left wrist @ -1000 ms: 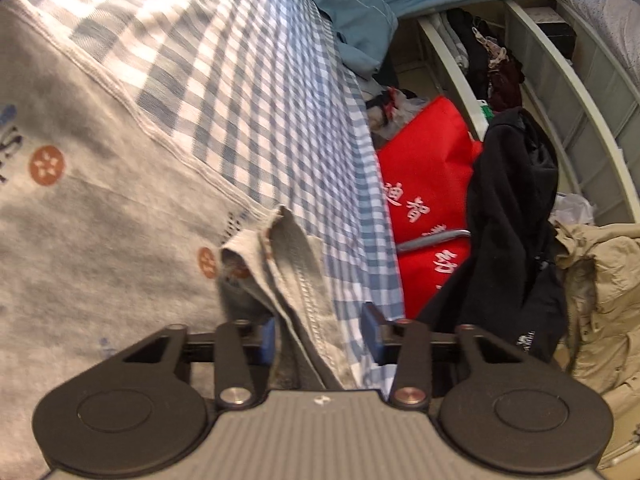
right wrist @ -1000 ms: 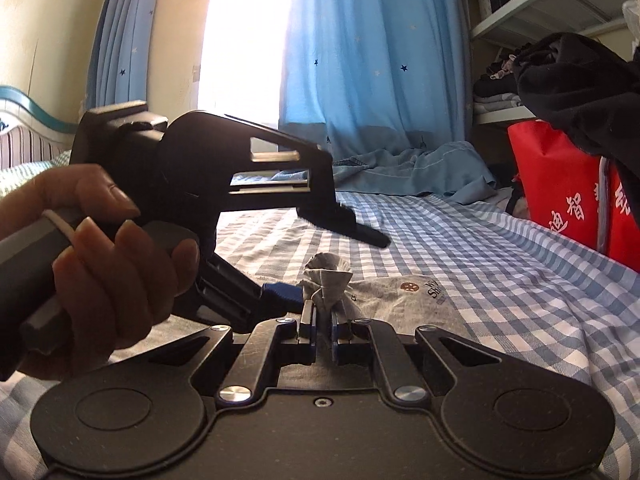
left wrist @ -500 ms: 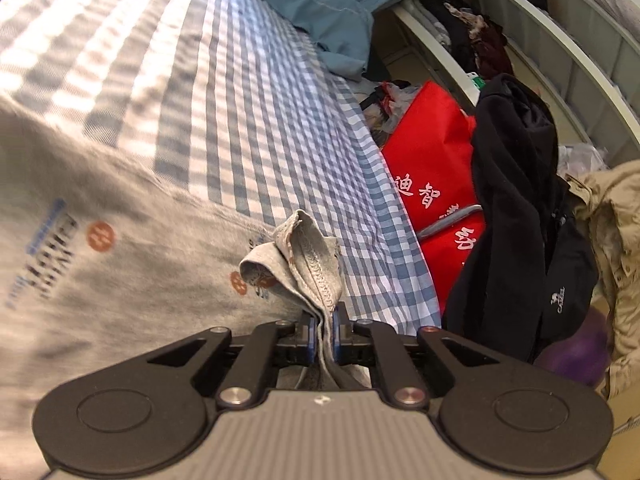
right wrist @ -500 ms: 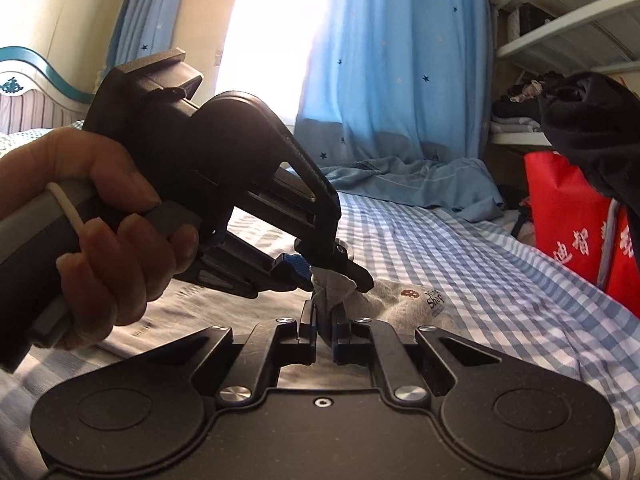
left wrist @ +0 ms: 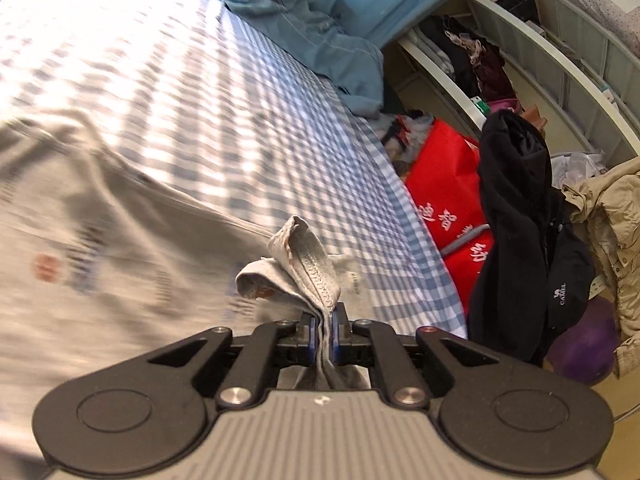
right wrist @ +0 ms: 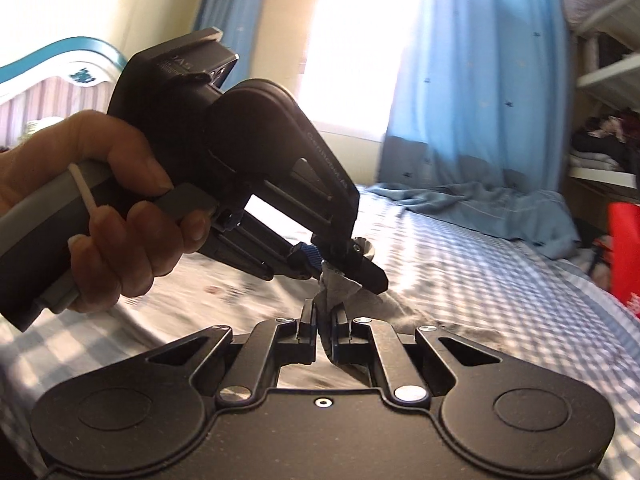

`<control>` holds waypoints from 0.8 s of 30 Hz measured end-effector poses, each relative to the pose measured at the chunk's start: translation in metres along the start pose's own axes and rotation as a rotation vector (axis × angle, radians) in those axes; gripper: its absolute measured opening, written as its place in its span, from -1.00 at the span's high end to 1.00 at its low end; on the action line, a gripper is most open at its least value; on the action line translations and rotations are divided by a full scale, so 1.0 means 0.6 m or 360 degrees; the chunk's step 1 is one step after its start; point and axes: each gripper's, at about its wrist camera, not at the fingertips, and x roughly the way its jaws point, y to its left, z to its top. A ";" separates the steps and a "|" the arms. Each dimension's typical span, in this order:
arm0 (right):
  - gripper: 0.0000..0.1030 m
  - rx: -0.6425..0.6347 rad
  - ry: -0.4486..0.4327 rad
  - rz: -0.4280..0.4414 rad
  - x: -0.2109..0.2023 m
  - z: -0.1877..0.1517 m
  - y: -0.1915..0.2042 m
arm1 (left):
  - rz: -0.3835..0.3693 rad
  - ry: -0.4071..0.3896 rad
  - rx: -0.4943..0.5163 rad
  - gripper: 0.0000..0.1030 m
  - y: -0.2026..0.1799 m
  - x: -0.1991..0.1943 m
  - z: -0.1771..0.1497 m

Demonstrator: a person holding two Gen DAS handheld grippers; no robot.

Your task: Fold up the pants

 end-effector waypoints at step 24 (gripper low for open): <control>0.60 -0.0174 0.0207 0.0339 0.134 0.034 0.224 | 0.0242 -0.0036 -0.0052 0.76 0.208 -0.135 0.006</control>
